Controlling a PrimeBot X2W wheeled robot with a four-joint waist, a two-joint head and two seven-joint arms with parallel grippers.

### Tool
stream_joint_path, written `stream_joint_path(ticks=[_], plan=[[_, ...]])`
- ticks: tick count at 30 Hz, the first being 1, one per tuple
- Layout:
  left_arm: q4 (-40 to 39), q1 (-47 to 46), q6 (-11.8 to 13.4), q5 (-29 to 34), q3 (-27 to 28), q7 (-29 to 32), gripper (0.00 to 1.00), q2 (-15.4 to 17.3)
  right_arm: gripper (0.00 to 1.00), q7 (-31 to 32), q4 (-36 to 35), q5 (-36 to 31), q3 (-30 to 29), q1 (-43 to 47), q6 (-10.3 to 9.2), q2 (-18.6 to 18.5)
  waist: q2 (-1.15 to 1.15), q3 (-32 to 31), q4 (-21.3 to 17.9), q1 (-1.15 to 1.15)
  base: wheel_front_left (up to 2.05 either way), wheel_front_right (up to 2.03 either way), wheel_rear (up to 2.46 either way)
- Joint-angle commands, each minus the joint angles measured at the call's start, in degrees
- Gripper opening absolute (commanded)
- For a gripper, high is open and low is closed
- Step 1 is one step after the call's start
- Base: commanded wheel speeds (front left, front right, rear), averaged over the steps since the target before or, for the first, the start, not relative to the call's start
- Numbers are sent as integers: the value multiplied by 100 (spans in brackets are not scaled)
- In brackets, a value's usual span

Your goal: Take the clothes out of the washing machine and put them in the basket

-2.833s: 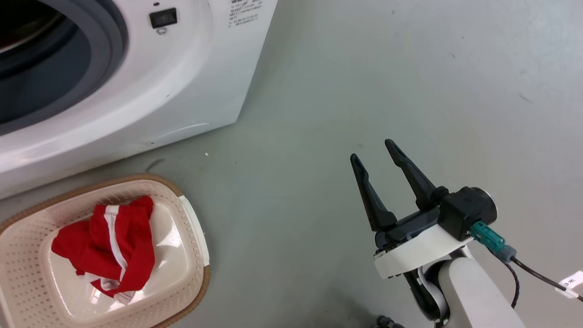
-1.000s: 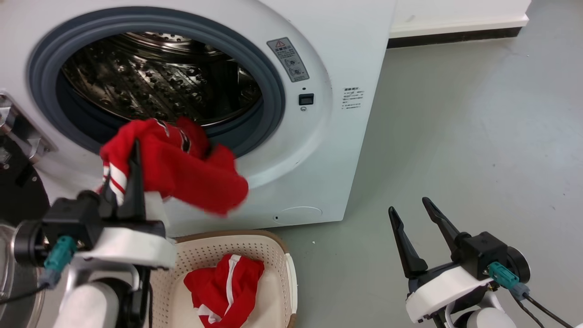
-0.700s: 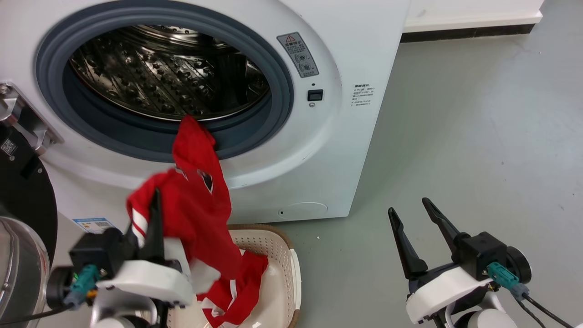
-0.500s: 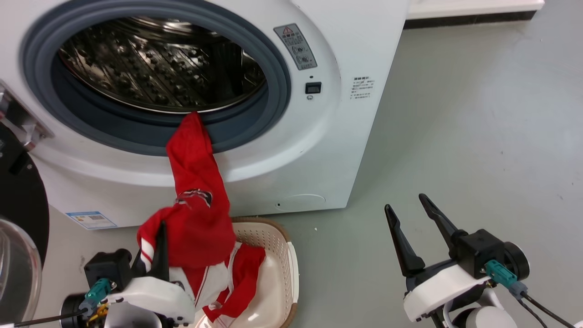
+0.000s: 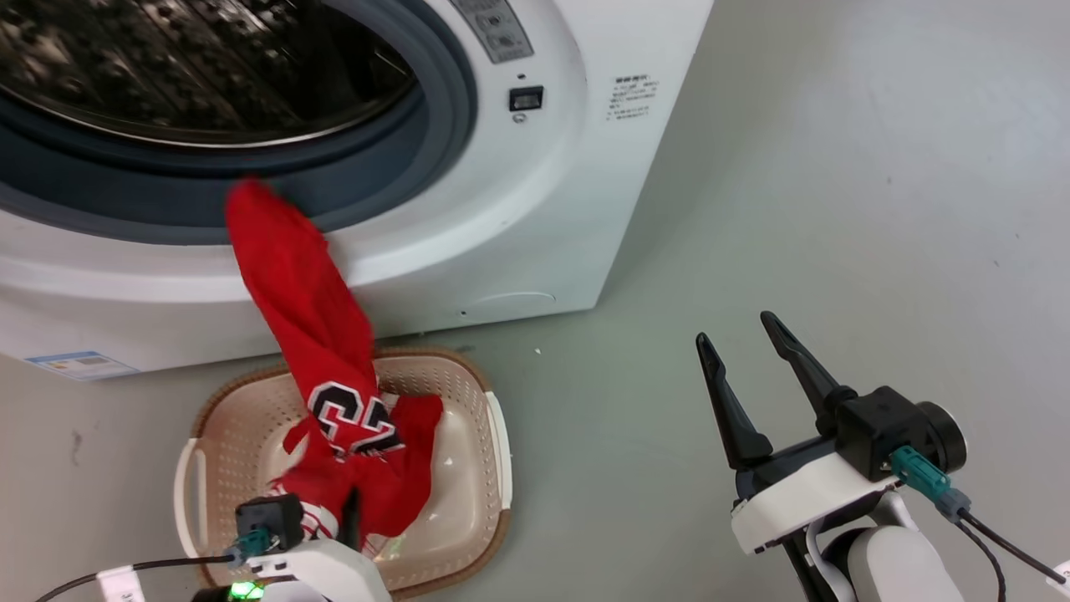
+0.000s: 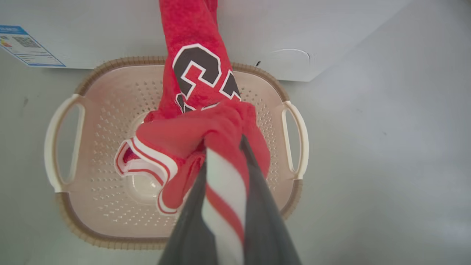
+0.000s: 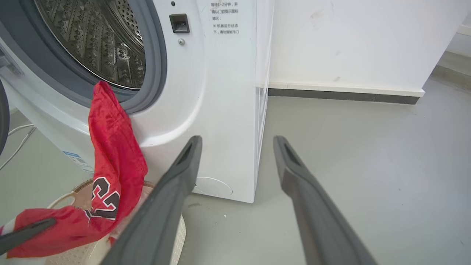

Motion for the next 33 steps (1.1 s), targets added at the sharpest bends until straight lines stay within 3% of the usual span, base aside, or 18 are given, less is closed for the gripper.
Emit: stream_joint_path(ticks=[1,8,17,26,33], plan=[[242,-127,-76,-27,-25,33,0,-34,100,-37,7,56,33,-107,-4,8,0,218,-158,-1,0,0,0],[1463,-761,-278,-29,-90,-226,0,-81,100,-170,45,140,93,-314,-4,9,0,640,-351,-1,0,0,0],[2606,-1922,-299,42,5,-455,0,227,100,-324,98,246,221,-628,-4,9,0,1289,-585,-1,0,0,0],[3739,-2799,-399,-55,14,-181,0,425,100,-495,235,402,444,-901,-4,8,0,1804,-917,-1,0,0,0],[4123,-2926,-408,-163,29,117,0,496,100,-576,340,476,514,-982,-4,8,0,2035,-1063,-1,0,0,0]])
